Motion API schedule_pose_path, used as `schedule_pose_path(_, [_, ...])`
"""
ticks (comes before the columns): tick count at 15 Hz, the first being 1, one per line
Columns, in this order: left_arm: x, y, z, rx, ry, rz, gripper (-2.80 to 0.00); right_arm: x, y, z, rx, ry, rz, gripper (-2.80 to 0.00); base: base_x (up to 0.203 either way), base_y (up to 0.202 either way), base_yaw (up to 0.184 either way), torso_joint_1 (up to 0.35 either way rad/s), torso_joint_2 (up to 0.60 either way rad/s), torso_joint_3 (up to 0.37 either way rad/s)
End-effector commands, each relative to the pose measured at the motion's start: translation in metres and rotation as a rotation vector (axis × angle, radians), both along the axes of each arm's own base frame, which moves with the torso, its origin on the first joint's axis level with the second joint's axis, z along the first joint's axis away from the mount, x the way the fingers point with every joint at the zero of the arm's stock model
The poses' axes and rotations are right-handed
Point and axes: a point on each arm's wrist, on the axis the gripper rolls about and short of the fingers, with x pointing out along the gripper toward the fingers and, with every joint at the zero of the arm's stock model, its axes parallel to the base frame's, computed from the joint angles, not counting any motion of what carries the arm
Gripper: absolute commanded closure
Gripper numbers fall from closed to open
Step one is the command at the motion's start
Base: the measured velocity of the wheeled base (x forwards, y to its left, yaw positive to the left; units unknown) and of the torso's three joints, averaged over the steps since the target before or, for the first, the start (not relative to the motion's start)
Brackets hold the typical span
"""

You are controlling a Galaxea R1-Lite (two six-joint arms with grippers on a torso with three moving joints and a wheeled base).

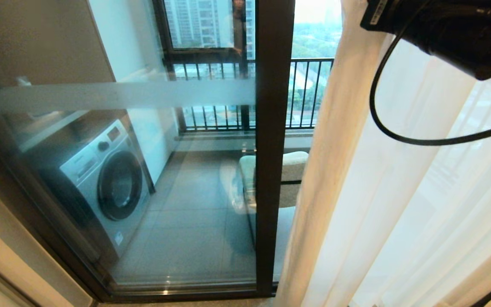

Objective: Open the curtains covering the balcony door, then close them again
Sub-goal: Pull the inner curtains open on both sides

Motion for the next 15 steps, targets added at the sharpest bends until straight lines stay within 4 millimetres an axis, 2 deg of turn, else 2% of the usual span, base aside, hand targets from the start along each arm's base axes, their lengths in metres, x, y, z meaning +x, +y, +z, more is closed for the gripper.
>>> schedule_pose_path(1, [0.0,0.0,0.0,0.001,-0.001,0.0,0.0,-0.014,-0.012,0.006,0.011,-0.026,-0.015,0.0,0.0,0.0,0.0,0.0,0.0,0.0])
schedule_pose_path(8, [0.0,0.0,0.0,0.0,-0.001,0.0,0.0,-0.015,-0.014,0.009,0.019,-0.051,-0.022,0.0,0.0,0.0,0.0,0.0,0.0,0.0])
schedule_pose_path(15, [0.0,0.0,0.0,0.001,-0.001,0.0,0.0,-0.003,-0.015,0.002,0.013,-0.038,-0.041,0.0,0.0,0.0,0.0,0.0,0.0,0.0])
